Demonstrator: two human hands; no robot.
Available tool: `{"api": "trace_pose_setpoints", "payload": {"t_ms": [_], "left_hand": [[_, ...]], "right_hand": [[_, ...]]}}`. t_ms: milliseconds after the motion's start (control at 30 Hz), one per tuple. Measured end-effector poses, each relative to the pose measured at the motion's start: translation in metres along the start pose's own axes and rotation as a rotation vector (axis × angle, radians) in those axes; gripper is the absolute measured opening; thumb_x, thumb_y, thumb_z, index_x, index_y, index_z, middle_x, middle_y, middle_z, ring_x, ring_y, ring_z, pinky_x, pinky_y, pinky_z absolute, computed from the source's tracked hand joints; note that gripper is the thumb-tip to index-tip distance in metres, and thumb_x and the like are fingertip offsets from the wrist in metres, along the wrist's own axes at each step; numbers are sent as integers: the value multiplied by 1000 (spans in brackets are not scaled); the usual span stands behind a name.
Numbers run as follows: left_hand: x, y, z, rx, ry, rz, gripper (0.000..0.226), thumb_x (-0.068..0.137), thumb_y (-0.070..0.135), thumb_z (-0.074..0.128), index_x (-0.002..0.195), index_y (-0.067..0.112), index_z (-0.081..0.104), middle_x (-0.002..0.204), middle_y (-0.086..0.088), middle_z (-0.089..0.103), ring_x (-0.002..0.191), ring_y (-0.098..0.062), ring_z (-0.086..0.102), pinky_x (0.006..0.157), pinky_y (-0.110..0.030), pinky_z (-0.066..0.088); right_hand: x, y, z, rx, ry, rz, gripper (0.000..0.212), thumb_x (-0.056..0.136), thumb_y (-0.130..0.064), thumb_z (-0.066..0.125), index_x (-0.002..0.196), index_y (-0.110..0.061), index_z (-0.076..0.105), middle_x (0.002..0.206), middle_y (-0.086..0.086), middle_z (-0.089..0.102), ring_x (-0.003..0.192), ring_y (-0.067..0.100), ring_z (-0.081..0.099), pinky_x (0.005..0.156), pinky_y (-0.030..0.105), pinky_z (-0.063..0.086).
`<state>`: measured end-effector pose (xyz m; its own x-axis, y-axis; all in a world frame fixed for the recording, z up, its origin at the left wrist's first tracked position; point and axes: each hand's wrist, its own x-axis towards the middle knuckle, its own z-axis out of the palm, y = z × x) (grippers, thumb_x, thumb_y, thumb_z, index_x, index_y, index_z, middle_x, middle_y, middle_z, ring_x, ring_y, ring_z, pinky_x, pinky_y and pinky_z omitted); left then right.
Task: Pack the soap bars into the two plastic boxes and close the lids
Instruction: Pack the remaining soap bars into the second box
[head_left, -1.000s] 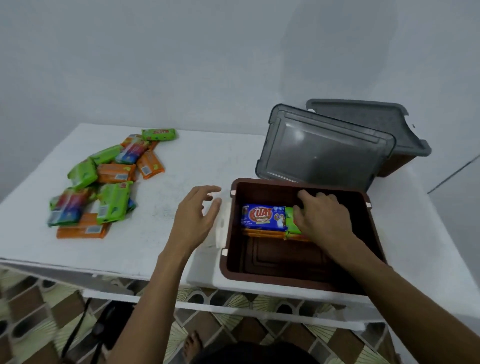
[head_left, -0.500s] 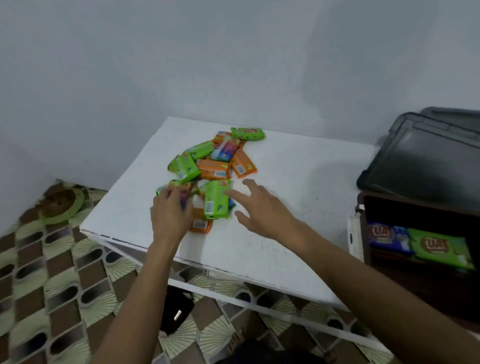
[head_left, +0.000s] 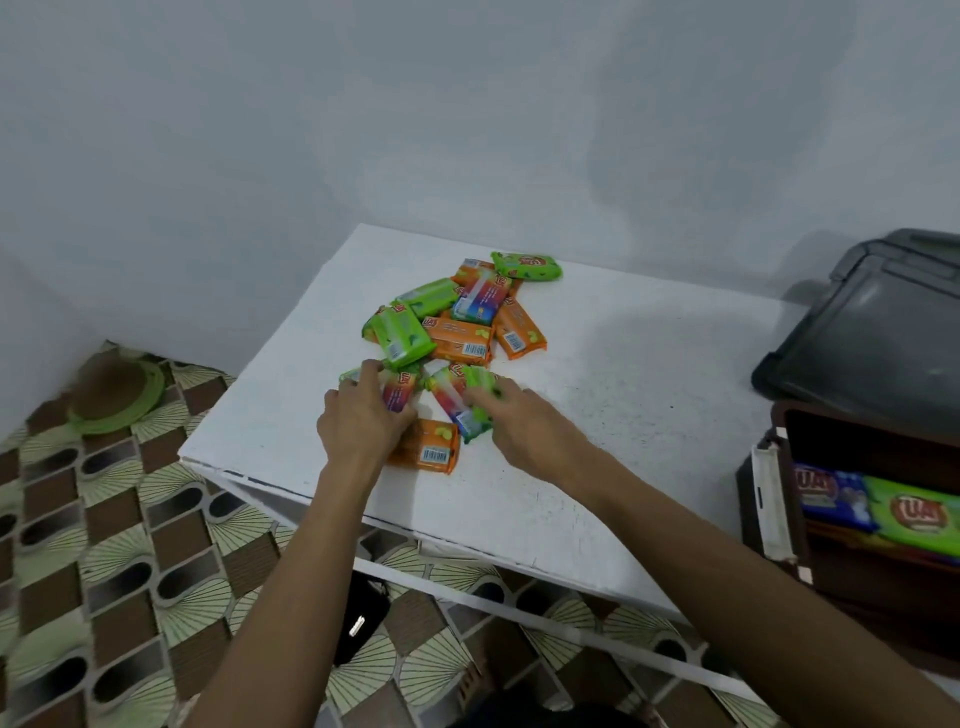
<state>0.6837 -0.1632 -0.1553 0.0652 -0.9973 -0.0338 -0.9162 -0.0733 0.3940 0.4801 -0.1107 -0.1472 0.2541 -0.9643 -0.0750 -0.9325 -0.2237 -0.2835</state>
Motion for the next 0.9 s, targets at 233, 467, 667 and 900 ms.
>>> {"api": "trace_pose_setpoints", "payload": {"t_ms": [233, 467, 667, 900], "left_hand": [[-40, 41, -17, -248, -73, 104, 82, 72, 37, 76, 141, 39, 31, 120, -9, 56, 101, -29, 59, 78, -40, 51], [-91, 147, -19, -769, -67, 321, 61, 74, 17, 78, 124, 37, 50, 115, 15, 57, 99, -10, 66, 74, -20, 54], [-136, 229, 3, -1088, -180, 428, 55, 79, -6, 71, 121, 20, 47, 122, -12, 54, 90, -11, 65, 74, -22, 54], [-177, 280, 50, -1239, -321, 350, 55, 80, -3, 73, 122, 18, 46, 128, -13, 55, 101, -18, 66, 78, -25, 55]], "right_hand": [[-65, 40, -51, 353, 368, 37, 40, 95, -9, 49, 133, -23, 45, 102, 14, 64, 78, 22, 62, 64, 36, 55], [-168, 99, -94, 761, 545, 212, 26, 96, -8, 54, 116, -23, 61, 111, 9, 65, 81, 14, 73, 66, 32, 62], [-260, 154, -135, 818, 637, 280, 28, 94, 1, 52, 116, -12, 64, 115, -1, 63, 100, 5, 64, 74, 19, 56], [-294, 209, -121, 990, 393, 347, 28, 91, 7, 55, 114, -8, 61, 107, 15, 69, 91, 27, 72, 69, 32, 60]]}}
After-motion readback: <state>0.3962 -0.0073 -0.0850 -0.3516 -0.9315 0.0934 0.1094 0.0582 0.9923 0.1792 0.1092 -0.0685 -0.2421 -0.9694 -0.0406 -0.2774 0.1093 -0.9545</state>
